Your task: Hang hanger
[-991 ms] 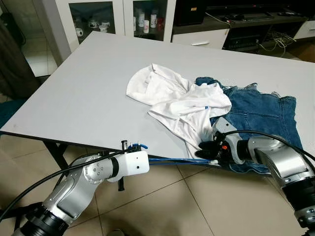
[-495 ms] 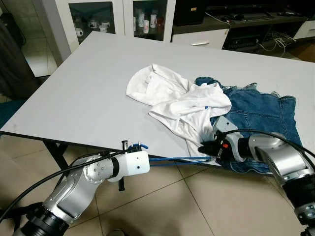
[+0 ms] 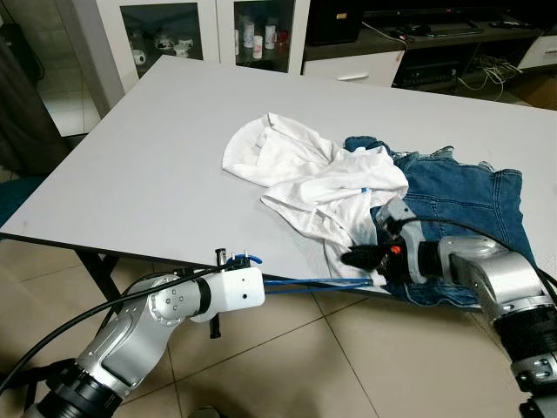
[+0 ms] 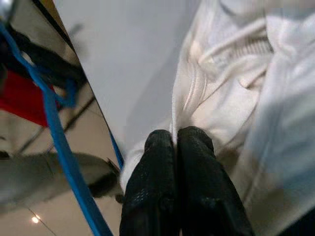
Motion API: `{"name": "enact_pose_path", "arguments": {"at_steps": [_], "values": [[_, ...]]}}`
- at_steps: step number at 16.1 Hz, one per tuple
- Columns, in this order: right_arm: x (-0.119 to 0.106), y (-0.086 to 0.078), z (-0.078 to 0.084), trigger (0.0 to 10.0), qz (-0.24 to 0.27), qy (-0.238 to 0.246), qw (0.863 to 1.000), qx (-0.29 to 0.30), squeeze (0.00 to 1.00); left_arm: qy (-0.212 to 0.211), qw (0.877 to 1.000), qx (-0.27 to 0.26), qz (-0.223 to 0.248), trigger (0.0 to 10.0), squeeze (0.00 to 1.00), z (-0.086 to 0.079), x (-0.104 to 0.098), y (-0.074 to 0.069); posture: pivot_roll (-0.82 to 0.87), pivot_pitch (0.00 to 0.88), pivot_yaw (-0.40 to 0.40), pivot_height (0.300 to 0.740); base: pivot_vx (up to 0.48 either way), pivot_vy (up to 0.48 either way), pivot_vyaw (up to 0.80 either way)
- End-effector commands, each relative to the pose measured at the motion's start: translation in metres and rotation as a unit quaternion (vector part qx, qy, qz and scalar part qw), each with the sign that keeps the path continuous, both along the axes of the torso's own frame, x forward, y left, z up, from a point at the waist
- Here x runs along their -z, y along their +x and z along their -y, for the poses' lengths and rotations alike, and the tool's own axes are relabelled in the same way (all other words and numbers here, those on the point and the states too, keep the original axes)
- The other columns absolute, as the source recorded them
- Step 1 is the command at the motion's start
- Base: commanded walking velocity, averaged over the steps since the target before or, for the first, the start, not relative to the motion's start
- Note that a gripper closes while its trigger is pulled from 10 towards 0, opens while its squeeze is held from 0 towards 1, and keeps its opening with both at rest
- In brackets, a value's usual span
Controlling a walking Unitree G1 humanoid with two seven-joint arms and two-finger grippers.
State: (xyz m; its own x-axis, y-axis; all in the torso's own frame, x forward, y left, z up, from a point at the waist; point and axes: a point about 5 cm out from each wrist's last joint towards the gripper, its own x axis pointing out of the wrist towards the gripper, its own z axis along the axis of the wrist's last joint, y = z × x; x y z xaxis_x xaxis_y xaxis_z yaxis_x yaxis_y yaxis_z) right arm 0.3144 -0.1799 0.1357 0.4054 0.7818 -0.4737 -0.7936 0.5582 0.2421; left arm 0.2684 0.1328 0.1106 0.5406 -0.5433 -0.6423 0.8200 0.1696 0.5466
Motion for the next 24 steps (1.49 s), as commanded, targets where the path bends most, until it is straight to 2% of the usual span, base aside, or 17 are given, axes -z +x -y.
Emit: {"name": "enact_pose_path", "arguments": {"at_steps": [1,5,10,12,15,17,18,19,20,21,22,23,24], "values": [[-0.011,0.002,-0.002,0.0,0.0,0.036,0.999,0.007,0.0,-0.005,1.0,0.012,0.012,10.0,0.0,0.004,-0.005,-0.001,0.11,0.111,-0.063,0.74,0.0,0.0,0.0],[-0.023,0.005,-0.011,0.0,-0.017,0.112,0.993,0.026,0.0,-0.004,1.0,0.013,0.013,10.0,0.0,0.004,-0.005,0.0,0.11,0.111,-0.062,0.74,0.0,0.0,0.0],[-0.053,0.013,-0.023,0.0,-0.019,0.203,0.978,0.046,0.0,-0.004,1.0,0.014,0.015,10.0,0.0,0.005,-0.006,0.001,0.11,0.108,-0.063,0.74,0.0,0.0,0.0],[-0.053,0.017,-0.029,0.0,-0.02,0.205,0.977,0.055,0.0,-0.006,1.0,0.015,0.014,10.0,0.0,0.007,-0.006,0.001,0.1,0.108,-0.065,0.74,0.0,0.0,0.0],[-0.037,0.033,-0.034,0.0,-0.024,0.189,0.973,0.131,0.0,-0.01,1.0,0.016,0.015,10.0,0.0,0.01,-0.006,0.002,0.1,0.107,-0.069,0.74,0.0,0.0,0.0],[-0.034,0.038,-0.035,0.0,-0.017,0.182,0.971,0.155,0.0,-0.011,1.0,0.017,0.016,10.0,0.0,0.011,-0.007,0.002,0.1,0.106,-0.07,0.74,0.0,0.0,0.0],[-0.04,0.065,-0.019,0.0,0.05,0.163,0.942,0.289,0.0,-0.013,1.0,0.013,0.016,10.0,0.0,0.011,-0.006,0.002,0.1,0.1,-0.074,0.74,0.0,0.0,0.0],[-0.047,0.075,-0.006,0.0,0.071,0.166,0.917,0.355,0.0,-0.015,1.0,0.011,0.015,10.0,0.0,0.011,-0.005,0.002,0.11,0.097,-0.076,0.74,0.0,0.0,0.0],[-0.051,0.08,0.004,0.0,0.09,0.149,0.9,0.4,0.0,-0.02,1.0,0.009,0.014,10.0,0.0,0.012,-0.005,0.001,0.11,0.095,-0.078,0.74,0.0,0.0,0.0],[-0.05,0.083,0.013,0.0,0.104,0.122,0.886,0.436,0.0,-0.024,1.0,0.006,0.013,10.0,0.0,0.014,-0.004,0.001,0.11,0.092,-0.08,0.74,0.0,0.0,0.0],[-0.046,0.082,0.015,0.0,0.115,0.084,0.889,0.436,0.0,-0.03,0.999,0.003,0.012,10.0,0.0,0.015,-0.004,0.001,0.11,0.089,-0.084,0.74,0.0,0.0,0.0],[-0.028,0.077,0.009,6.0,0.128,-0.018,0.914,0.383,0.0,-0.048,0.999,-0.006,0.005,10.0,0.0,0.018,-0.003,-0.001,0.11,0.088,-0.086,0.74,0.0,0.0,0.0],[-0.013,0.072,0.003,10.0,0.137,-0.073,0.93,0.334,0.0,-0.073,0.997,-0.019,-0.004,10.0,0.0,0.02,-0.003,-0.002,0.11,0.088,-0.088,0.74,0.0,0.0,0.0]]}}
